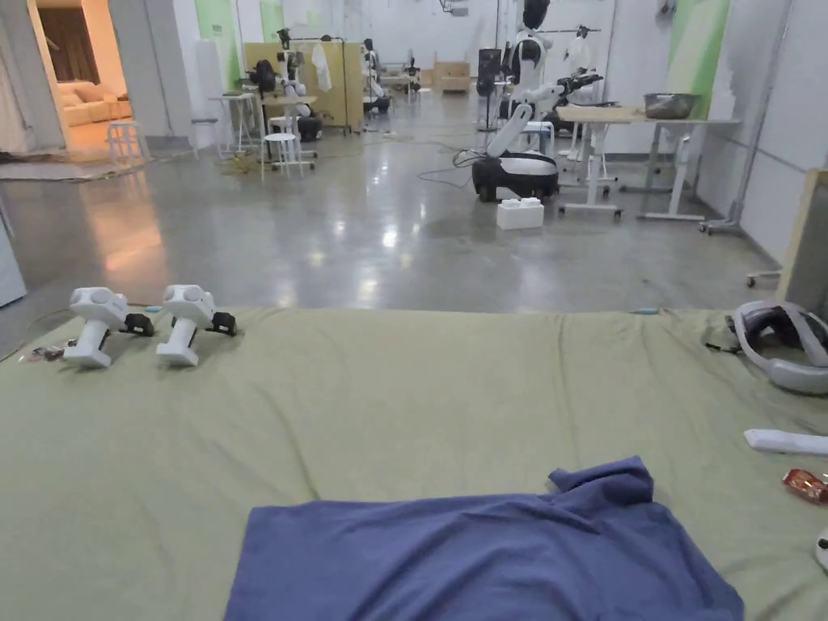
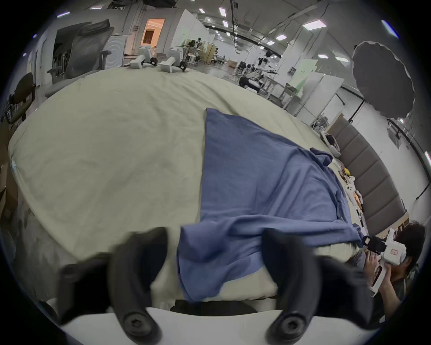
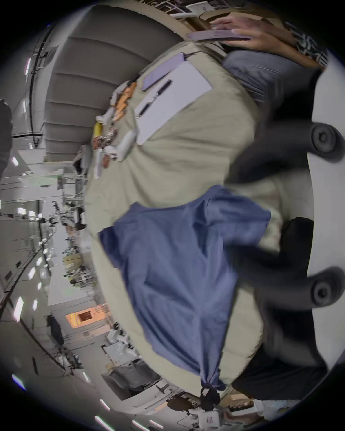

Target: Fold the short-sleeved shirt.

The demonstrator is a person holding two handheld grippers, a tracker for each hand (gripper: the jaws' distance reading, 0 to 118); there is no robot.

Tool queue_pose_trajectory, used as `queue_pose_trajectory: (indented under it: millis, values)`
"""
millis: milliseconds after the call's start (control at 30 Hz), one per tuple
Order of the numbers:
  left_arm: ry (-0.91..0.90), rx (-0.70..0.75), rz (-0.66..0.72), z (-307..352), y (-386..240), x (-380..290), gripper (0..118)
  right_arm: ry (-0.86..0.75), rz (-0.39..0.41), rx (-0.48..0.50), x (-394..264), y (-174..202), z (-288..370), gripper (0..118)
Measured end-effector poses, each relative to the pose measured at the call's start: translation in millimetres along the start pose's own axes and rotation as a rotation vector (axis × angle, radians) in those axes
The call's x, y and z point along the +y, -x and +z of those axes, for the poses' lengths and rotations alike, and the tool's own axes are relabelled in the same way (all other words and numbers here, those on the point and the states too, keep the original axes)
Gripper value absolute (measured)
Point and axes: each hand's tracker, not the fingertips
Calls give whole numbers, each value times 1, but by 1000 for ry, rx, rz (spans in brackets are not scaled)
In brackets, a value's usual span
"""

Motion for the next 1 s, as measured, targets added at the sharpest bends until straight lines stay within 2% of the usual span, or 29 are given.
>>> queue_pose_trajectory:
  millis: [33, 67, 133, 200, 300, 467, 567, 600, 633, 667, 700, 733, 767, 833, 1000]
  values:
    - [-14, 2, -9, 4, 2, -3, 98, 40, -18, 7, -3, -4, -4, 91]
    - [-27, 11, -19, 12, 0, -5, 99, 78, -54, 30, -8, -9, -6, 111]
    - [-84, 48, -74, 29, -5, -9, 99, 45, -99, 51, -16, -16, 3, 112]
    - [-152, 54, -110, 56, -10, -12, 99, 8, -82, 12, -15, -15, 18, 112]
    - [-307, 58, -153, 98, -27, -16, 101, -121, -32, 23, -6, -5, 54, 112]
    - [-596, 111, -296, 177, -78, -32, 102, -401, 70, 95, 14, 44, 136, 112]
    - [-724, 203, -357, 207, -113, -45, 101, -529, 148, 121, 25, 80, 174, 111]
    - [-752, 208, -379, 214, -122, -48, 98, -555, 169, 116, 28, 91, 183, 108]
    - [-780, 206, -390, 222, -130, -52, 92, -559, 188, 107, 32, 101, 189, 99]
    - [-794, 193, -392, 230, -136, -54, 77, -575, 208, 89, 35, 111, 196, 78]
    - [-799, 169, -399, 237, -140, -56, 46, -596, 230, 85, 36, 118, 202, 44]
    - [-798, 149, -401, 243, -144, -55, 16, -616, 243, 83, 37, 124, 208, 28]
    - [-797, 148, -402, 247, -148, -57, 7, -619, 239, 87, 41, 130, 213, 21]
    - [-817, 161, -410, 252, -156, -60, 1, -636, 227, 141, 44, 135, 221, 8]
    - [-800, 83, -418, 260, -159, -56, 1, -668, 242, 118, 52, 153, 233, 5]
